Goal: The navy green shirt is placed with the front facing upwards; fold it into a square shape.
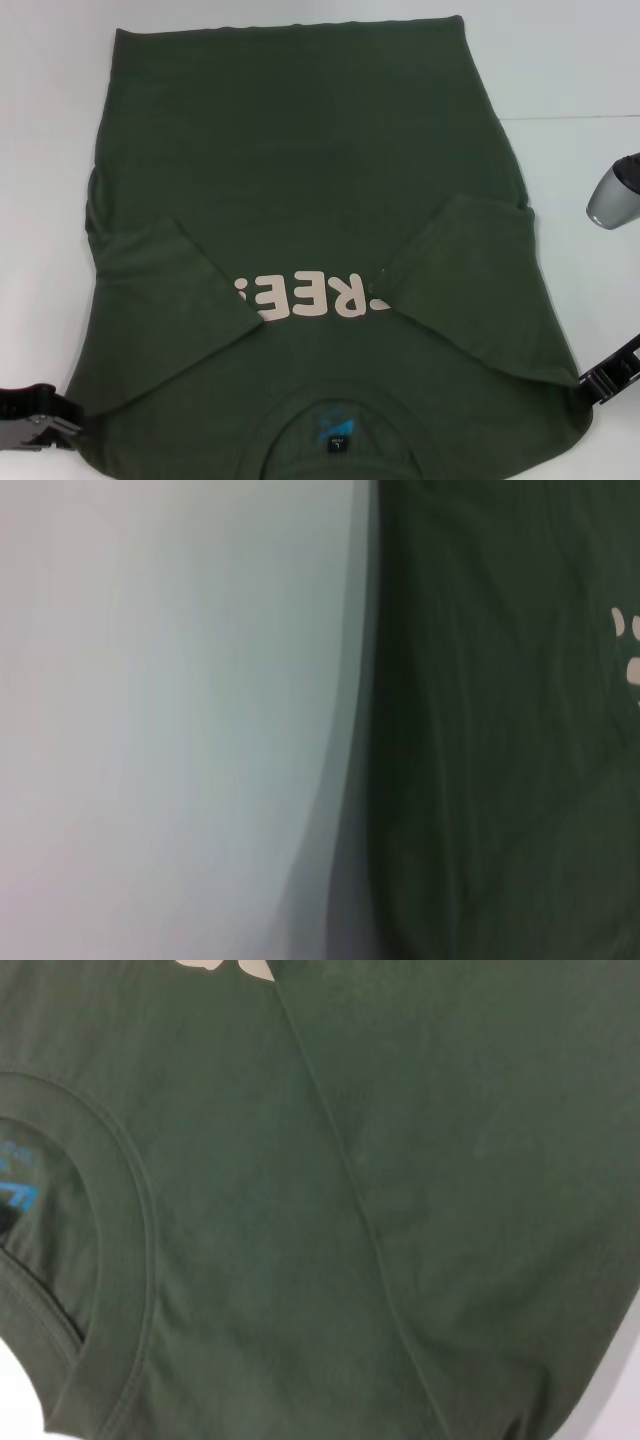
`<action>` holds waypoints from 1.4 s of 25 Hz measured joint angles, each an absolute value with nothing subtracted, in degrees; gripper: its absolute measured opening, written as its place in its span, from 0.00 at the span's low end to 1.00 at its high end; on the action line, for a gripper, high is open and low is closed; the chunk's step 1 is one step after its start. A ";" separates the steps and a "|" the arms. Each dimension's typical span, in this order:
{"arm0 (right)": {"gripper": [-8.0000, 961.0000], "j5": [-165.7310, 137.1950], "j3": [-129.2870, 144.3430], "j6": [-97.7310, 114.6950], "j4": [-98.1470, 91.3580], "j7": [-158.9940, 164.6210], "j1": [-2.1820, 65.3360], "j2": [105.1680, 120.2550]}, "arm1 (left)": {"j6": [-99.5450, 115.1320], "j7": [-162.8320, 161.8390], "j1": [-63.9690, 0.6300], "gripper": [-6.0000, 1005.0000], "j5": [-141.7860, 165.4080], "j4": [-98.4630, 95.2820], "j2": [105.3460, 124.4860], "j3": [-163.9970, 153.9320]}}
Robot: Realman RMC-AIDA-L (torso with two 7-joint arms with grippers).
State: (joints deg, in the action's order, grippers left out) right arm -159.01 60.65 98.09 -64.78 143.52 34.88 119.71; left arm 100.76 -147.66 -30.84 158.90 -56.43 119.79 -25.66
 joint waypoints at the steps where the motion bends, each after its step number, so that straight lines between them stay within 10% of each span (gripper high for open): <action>1: 0.05 -159.00 60.64 98.09 -64.77 143.52 34.88 119.71 | 100.66 -147.66 -30.85 0.36 158.90 -56.43 119.79 -25.66; 17: 0.05 -156.94 57.02 95.90 -64.15 140.99 32.70 119.71 | 98.59 -137.02 -30.50 0.03 157.30 -55.88 119.98 -24.81; 35: 0.05 -128.65 29.32 93.43 -47.77 99.71 17.45 119.71 | 99.19 -102.82 -29.07 0.03 148.08 -48.69 119.19 -15.05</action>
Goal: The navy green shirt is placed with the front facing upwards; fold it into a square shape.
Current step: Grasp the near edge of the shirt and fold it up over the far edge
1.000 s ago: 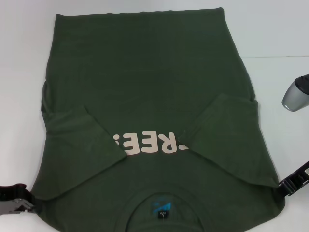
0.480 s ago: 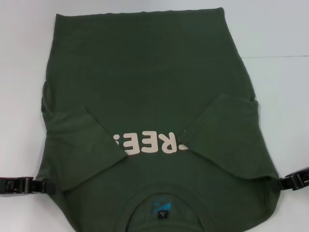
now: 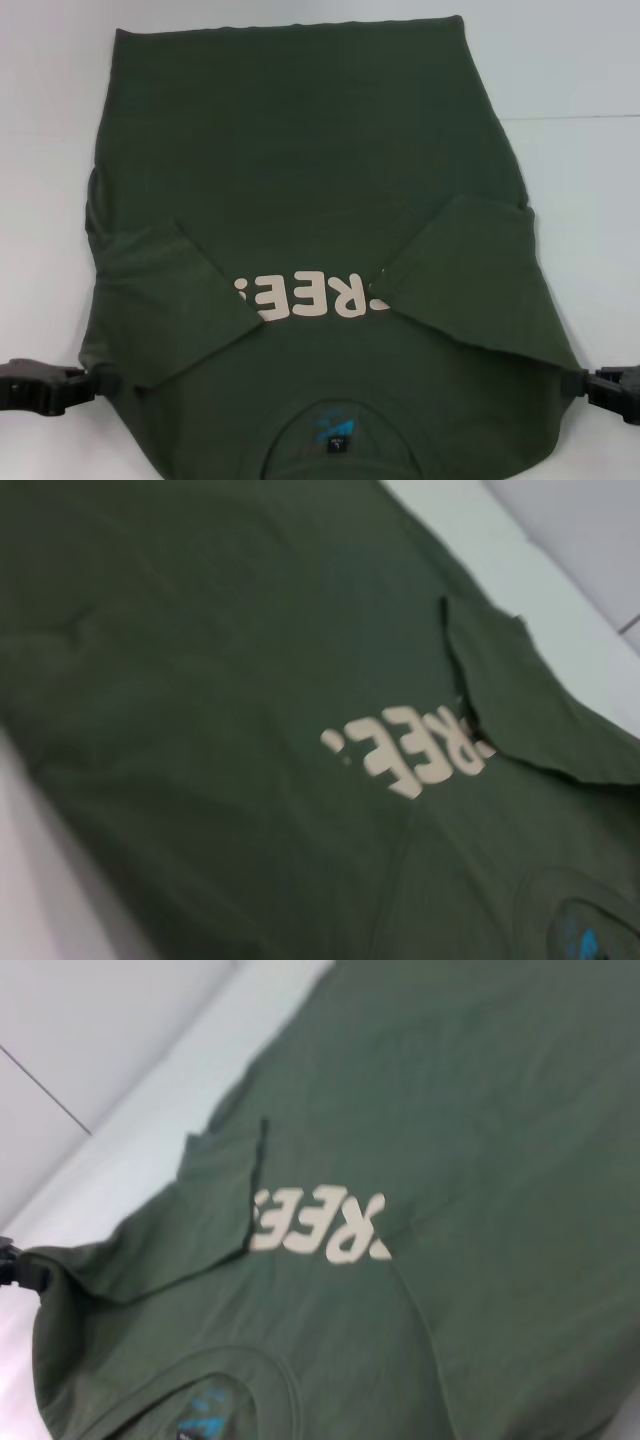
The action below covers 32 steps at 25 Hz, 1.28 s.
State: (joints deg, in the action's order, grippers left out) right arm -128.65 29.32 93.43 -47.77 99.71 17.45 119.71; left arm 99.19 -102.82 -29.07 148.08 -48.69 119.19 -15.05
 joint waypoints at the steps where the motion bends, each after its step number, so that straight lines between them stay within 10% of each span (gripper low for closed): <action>1: 0.05 -127.98 27.06 93.61 -45.64 95.09 16.85 119.71 | 99.19 -101.31 -29.04 0.03 147.66 -48.25 119.16 -14.65; 32: 0.05 -128.04 6.85 102.01 -32.46 57.39 2.05 119.74 | 112.45 -69.80 -19.05 0.03 145.60 -50.15 119.92 -6.84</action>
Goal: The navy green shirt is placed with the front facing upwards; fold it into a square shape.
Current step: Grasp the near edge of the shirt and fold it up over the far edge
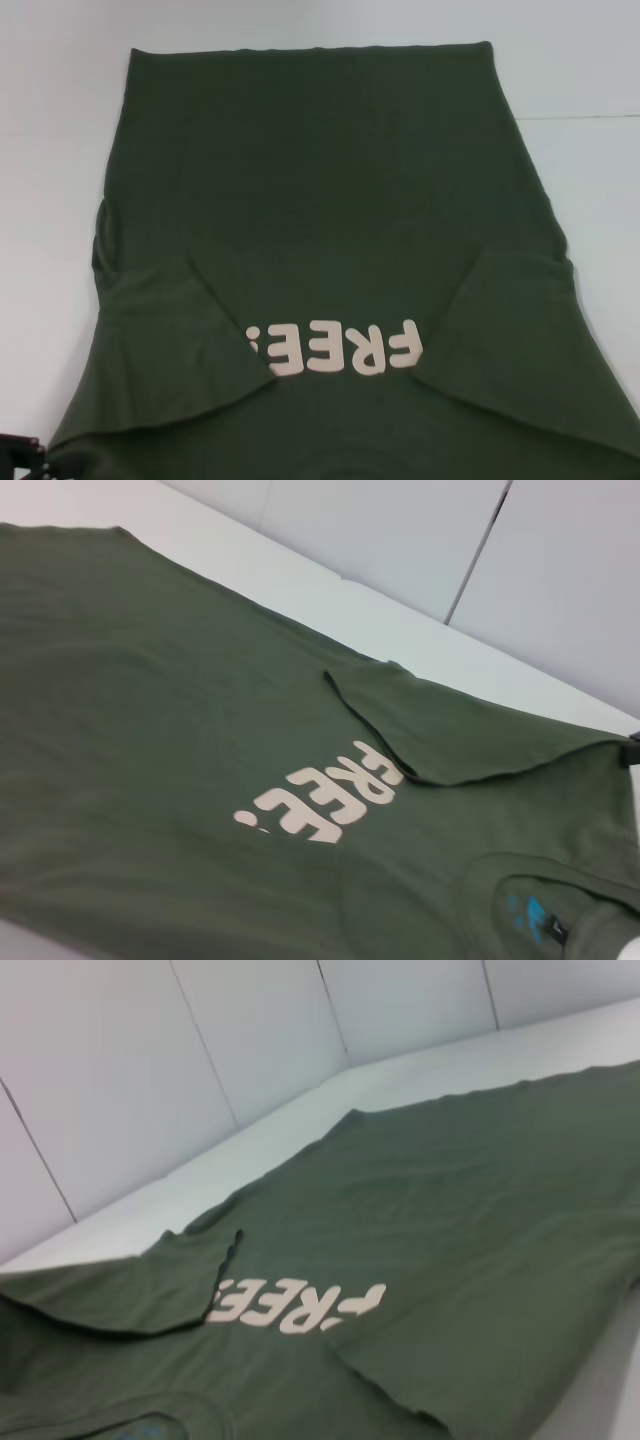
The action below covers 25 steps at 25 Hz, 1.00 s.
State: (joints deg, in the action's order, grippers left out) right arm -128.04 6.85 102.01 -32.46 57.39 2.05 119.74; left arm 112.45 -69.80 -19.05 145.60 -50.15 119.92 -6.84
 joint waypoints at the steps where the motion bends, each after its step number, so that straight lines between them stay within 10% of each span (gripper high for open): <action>1: 0.05 -128.04 6.46 102.69 -32.41 56.97 1.47 119.75 | 112.75 -69.40 -18.74 0.03 145.60 -50.46 119.87 -6.38; 25: 0.05 -127.27 -7.91 106.77 -28.95 52.86 8.18 119.65 | 107.24 -62.69 -18.89 0.03 138.63 -42.62 119.11 4.00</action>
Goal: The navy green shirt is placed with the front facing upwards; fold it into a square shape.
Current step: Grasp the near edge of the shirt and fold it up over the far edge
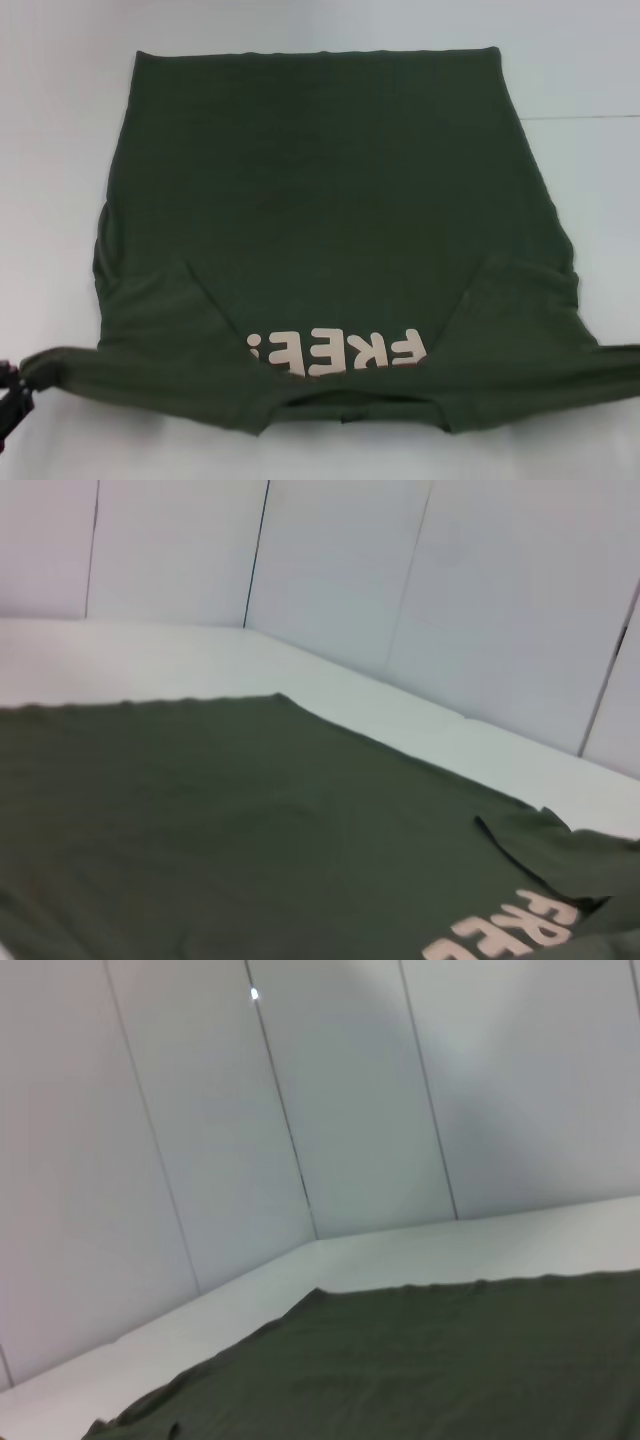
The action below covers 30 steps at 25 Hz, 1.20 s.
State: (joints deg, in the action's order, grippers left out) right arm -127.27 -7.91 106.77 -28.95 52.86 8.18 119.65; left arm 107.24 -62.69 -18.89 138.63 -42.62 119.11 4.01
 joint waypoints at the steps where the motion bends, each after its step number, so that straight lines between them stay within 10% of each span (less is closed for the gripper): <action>1: 0.05 -127.27 -8.33 106.72 -28.94 52.97 8.65 119.66 | 105.69 -62.55 -19.48 0.03 137.49 -41.45 119.07 4.02; 30: 0.05 -127.25 -6.89 78.92 -28.12 74.55 29.14 118.09 | 70.92 -60.20 -34.49 0.03 129.44 -29.31 119.59 3.50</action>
State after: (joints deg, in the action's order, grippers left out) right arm -127.25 -6.89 78.92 -28.12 74.55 29.14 118.09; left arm 70.92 -60.19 -34.49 129.44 -29.31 119.59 3.50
